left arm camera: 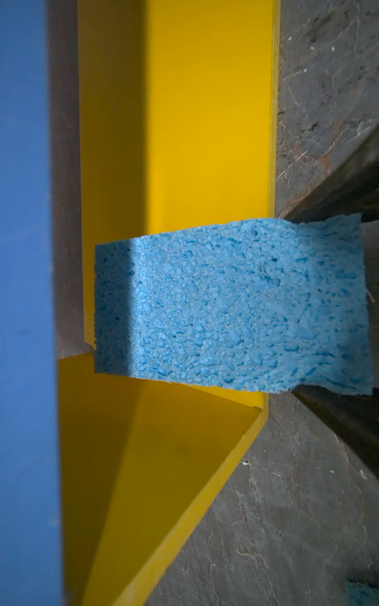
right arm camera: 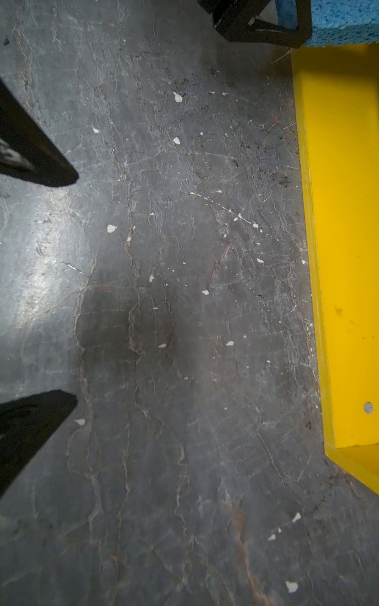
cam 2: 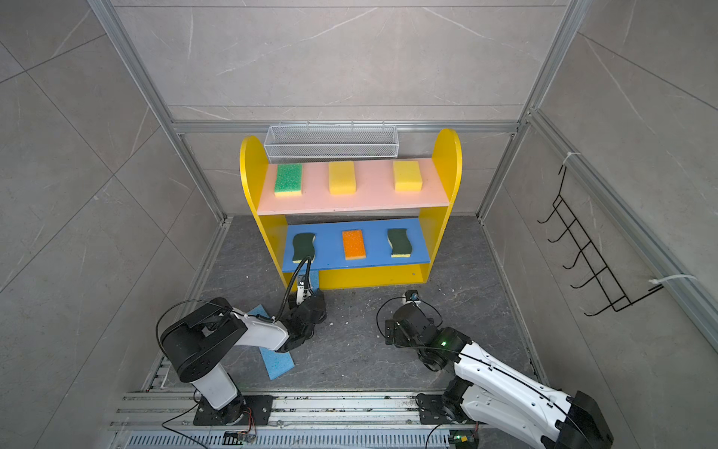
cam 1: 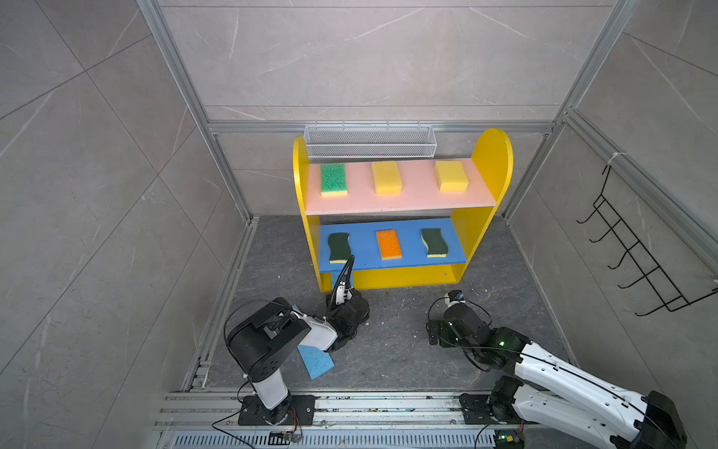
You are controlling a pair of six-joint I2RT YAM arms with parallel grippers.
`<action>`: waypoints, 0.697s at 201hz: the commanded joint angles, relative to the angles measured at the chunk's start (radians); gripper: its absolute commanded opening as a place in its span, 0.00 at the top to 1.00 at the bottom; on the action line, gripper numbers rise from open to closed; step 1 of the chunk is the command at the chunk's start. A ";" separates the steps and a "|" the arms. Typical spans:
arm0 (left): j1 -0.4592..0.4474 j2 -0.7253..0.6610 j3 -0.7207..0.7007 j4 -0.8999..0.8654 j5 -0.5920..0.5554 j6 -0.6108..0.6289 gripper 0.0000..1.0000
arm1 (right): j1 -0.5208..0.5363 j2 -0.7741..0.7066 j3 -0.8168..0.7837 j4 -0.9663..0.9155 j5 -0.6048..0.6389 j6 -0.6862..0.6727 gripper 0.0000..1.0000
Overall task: Arrange cleaning sponges on a shelf
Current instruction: Place the cleaning sponge on the shelf.
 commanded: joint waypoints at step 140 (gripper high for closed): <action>0.091 0.099 0.101 0.046 0.017 0.026 0.25 | 0.006 0.009 0.011 -0.020 -0.008 -0.014 0.01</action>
